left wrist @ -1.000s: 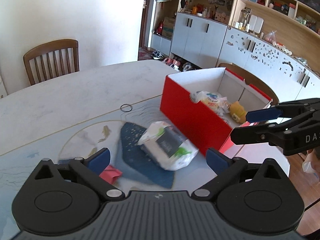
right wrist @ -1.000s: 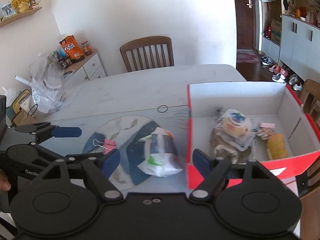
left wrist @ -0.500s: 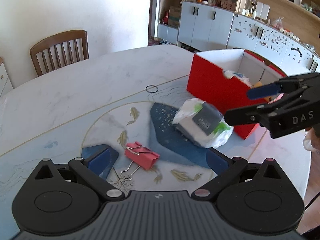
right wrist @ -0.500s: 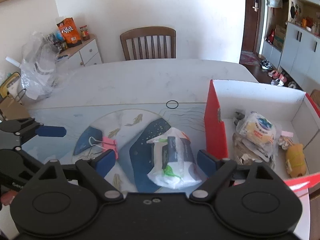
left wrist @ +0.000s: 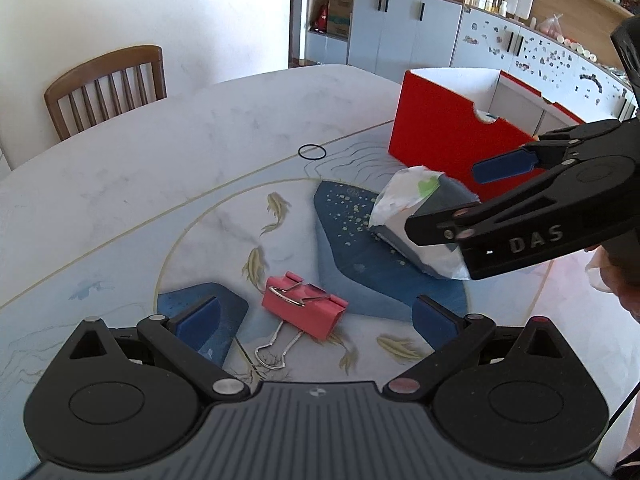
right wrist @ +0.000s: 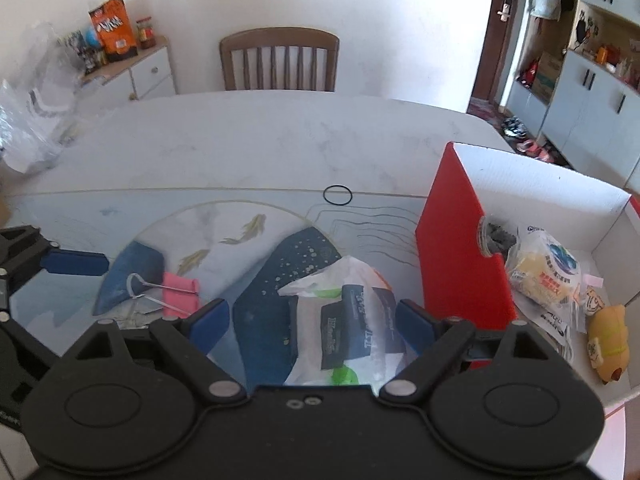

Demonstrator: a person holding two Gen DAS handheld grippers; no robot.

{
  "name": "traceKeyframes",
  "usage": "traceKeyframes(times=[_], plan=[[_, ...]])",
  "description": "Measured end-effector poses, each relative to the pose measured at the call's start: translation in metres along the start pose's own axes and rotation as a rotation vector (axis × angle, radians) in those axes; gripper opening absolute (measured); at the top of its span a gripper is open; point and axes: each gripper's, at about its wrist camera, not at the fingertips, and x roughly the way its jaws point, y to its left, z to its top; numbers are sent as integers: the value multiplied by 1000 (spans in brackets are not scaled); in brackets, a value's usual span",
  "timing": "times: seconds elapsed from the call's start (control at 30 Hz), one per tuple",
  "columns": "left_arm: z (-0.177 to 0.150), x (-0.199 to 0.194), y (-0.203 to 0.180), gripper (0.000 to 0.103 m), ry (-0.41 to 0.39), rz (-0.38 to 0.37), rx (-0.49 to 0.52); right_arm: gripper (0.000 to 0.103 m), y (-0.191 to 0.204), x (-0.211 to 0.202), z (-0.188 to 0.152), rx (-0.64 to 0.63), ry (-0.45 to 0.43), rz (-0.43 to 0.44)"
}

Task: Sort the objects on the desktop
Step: 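Move both tools out of the box toward the tissue pack and pink binder clip, then grasp the pink binder clip with the left tool while the right tool grasps the tissue pack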

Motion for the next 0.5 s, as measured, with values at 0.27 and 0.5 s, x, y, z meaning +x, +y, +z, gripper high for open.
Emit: traceKeyframes(times=[0.27, 0.5], plan=[[1, 17, 9, 102, 3, -30, 49, 90, 1, 27, 3, 34, 24, -75], [3, 30, 15, 102, 10, -45, 56, 90, -2, 48, 1, 61, 86, -67]])
